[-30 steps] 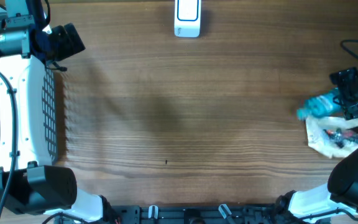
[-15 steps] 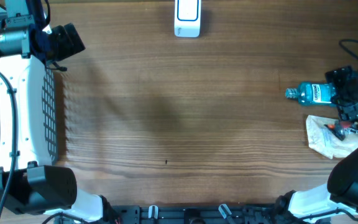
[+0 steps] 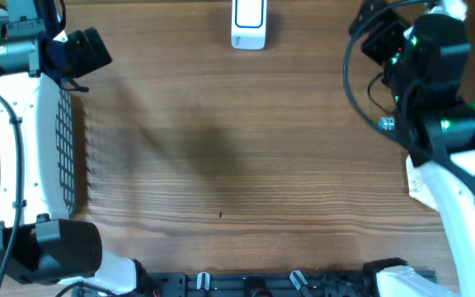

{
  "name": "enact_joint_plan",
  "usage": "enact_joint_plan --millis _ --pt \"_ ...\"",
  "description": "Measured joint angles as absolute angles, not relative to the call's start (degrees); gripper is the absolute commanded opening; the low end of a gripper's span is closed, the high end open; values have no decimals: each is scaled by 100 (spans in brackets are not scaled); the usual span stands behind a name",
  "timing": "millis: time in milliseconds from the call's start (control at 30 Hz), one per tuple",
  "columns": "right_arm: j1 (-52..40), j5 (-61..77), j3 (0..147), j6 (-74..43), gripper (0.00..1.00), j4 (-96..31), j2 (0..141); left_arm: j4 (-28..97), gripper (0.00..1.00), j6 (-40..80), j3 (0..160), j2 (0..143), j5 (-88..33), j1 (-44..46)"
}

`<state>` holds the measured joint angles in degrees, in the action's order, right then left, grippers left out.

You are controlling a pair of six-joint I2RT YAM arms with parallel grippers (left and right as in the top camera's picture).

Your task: Scan the item barcode

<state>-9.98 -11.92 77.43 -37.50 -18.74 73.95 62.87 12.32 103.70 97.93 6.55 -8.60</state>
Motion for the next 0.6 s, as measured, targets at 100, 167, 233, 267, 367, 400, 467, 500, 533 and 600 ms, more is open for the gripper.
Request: enact_joint_plan --millis 100,167,233,267,367,400,467,500,533,600 --pt "-1052 -1446 7743 -3531 100 -1260 7203 6278 100 1234 10370 9793 683 -860" --pt "-1048 -1562 7738 -3415 100 -943 7146 6281 100 1234 10370 9793 690 -860" --pt "-1046 -1636 7732 -3140 100 -528 7122 6215 100 1232 10363 9793 731 -860" --pt "-1046 -1660 7725 -2877 100 -250 7109 6007 100 1229 10355 9793 797 -860" --pt "-1046 -1704 7725 -1629 100 244 6989 5352 100 1234 10350 9797 919 -860" --pt "-1046 -1706 7725 -1374 100 294 6849 5026 100 1236 10348 9800 941 -860" --pt "-1046 -1717 7728 -856 100 176 6646 4403 100 1144 10315 9806 980 -869" --pt "-1046 -1721 7728 -666 100 82 6547 3997 100 1068 10313 9826 998 -878" --pt "-1046 -1723 7728 -412 100 -34 6412 3479 100 952 10311 9848 1020 -904" --pt "-1046 -1726 7730 -89 100 -204 6239 2696 100 880 10309 9867 1000 -952"
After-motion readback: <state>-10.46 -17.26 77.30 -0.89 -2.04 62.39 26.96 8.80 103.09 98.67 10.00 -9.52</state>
